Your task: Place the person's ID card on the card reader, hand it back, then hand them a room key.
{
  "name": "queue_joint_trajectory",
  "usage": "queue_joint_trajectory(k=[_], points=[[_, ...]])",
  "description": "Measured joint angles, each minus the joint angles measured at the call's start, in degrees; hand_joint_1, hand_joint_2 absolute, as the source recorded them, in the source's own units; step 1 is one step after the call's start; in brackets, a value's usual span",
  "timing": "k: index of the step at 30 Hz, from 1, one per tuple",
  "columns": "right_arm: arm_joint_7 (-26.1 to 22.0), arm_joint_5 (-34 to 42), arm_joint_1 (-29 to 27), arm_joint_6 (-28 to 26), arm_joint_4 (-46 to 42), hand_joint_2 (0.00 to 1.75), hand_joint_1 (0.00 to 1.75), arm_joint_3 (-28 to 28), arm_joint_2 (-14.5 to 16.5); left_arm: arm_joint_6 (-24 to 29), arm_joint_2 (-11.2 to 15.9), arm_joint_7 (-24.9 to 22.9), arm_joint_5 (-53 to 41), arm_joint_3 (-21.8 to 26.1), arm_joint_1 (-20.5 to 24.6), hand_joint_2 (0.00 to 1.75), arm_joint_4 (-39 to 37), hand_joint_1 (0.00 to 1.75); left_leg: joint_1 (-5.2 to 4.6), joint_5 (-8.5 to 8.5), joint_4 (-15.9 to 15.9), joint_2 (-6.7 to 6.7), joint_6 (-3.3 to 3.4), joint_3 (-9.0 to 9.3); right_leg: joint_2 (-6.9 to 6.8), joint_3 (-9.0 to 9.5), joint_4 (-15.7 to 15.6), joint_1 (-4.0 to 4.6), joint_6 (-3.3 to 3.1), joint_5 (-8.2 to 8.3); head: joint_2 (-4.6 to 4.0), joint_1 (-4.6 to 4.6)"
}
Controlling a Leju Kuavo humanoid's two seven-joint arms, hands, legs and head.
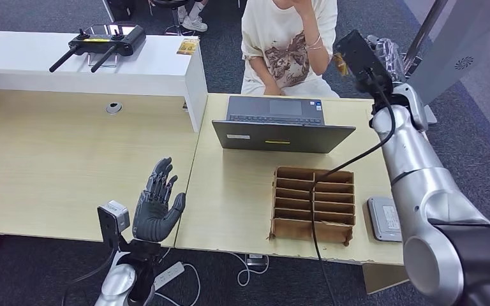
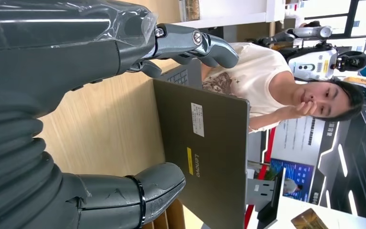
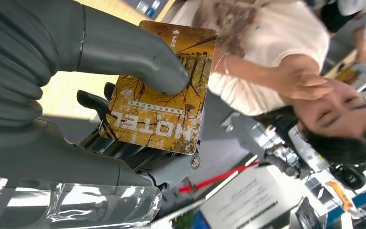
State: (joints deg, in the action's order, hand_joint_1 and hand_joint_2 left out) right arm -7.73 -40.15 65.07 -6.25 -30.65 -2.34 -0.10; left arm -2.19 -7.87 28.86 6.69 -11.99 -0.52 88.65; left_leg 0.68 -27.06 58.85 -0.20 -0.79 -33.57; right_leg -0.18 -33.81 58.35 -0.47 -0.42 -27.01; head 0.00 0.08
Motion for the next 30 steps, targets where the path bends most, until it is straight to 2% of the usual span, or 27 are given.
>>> queue_joint_trajectory(k=[7,11,16,24,30], points=[[-5.38,20.89,-6.17,11.39,-8.21,1.75,1.75,4.51,-1.62,0.31,0.14,0.57,0.0,0.32,-1.55,1.75,0.62,0.0,0.0,-0.01,0.0,-0.04,0.0,0.0,-0.04,0.0,-0.04,0.0,0.0,-0.01,0.0,-0.01],[-5.83,31.81,-12.16,15.69,-15.43,1.75,1.75,4.95,-4.64,0.65,0.48,1.07,0.01,0.37,-3.04,1.75,1.16,0.0,-0.01,-0.01,0.0,-0.16,0.01,-0.05,-0.16,0.01,-0.06,0.0,0.01,-0.01,0.0,0.0],[-5.84,41.4,-18.76,18.46,-23.43,1.75,1.75,5.96,-9.48,1.15,1.01,1.72,0.1,0.53,-4.72,1.75,2.18,0.0,-0.03,-0.04,0.01,-0.17,0.05,-0.05,-0.17,0.0,-0.1,-0.03,0.03,-0.02,0.0,-0.01],[-5.67,49.32,-29.46,21.09,-32.56,1.75,1.75,9.54,-17.58,2.17,1.87,2.45,0.89,1.19,-6.4,1.75,3.66,0.0,-0.03,-0.07,0.01,-0.26,0.06,-0.08,-0.24,0.02,-0.11,-0.04,0.06,-0.05,0.0,-0.01],[-5.77,50.98,-37.42,21.7,-37.09,1.75,1.75,12.65,-20.5,2.66,2.22,2.73,1.2,1.26,-7.59,1.75,4.37,0.0,-0.03,-0.08,0.01,-0.24,0.08,-0.09,-0.23,0.0,-0.1,-0.04,0.07,-0.06,0.0,-0.01]])
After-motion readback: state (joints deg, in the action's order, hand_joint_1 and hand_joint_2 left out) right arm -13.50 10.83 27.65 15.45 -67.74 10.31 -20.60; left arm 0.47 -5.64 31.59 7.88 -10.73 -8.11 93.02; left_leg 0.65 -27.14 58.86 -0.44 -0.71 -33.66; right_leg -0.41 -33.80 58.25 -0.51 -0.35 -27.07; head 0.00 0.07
